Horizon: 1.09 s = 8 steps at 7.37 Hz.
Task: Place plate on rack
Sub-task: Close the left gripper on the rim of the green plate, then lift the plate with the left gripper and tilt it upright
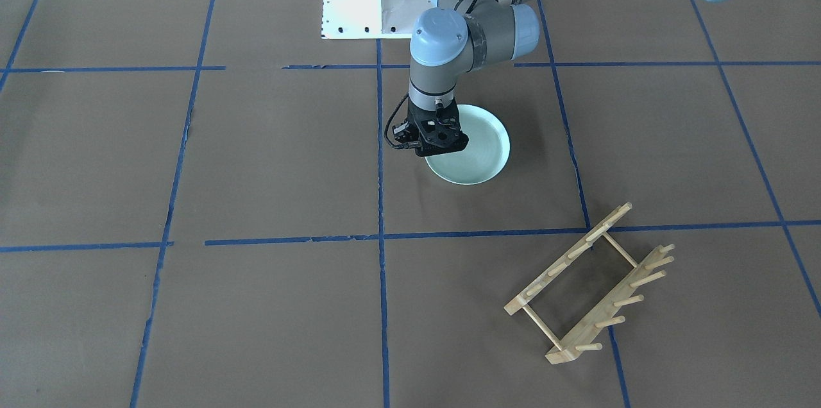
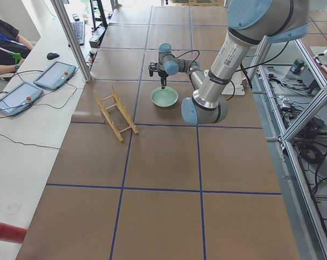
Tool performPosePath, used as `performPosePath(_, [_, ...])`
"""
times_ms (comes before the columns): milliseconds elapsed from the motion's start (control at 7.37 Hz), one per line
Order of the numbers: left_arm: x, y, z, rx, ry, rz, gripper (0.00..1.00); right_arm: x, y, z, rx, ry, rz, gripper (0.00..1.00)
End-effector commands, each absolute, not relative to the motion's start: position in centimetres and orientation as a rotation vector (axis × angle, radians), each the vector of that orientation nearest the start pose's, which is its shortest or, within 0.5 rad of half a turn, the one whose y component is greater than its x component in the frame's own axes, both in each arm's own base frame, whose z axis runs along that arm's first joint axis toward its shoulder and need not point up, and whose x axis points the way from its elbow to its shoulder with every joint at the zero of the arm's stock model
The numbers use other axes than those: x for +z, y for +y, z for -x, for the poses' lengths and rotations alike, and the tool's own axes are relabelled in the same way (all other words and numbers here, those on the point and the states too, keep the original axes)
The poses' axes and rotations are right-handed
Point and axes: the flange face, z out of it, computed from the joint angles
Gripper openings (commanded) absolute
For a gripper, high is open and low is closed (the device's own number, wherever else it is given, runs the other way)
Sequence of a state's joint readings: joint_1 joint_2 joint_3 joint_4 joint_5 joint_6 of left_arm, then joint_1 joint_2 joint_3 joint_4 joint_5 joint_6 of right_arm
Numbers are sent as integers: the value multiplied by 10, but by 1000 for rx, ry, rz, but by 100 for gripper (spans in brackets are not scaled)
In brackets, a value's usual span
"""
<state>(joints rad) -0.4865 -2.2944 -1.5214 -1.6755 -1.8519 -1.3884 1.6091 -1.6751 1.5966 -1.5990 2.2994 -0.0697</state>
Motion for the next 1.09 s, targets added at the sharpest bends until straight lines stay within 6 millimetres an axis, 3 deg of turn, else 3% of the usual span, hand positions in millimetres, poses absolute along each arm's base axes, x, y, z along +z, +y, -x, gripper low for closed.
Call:
performPosePath(0, [220,-433,-573,-193,803,0,0,701,-435,-84,8,-732,63,100])
performPosePath(271, [178,-438,-502,-242,749,-10,0,700,-435,-84,9,-732,62,100])
performPosePath(543, [139,-449,-413,-324,761,-54,0,700,-435,-84,8,-732,61,100])
performPosePath(814, [98,-485,-281,-472,890,-159,0,700,-435,-84,9,-732,62,100])
performPosePath(950, [83,-494,-222,-511,965,-190,0,700,-435,-84,9,-732,62,100])
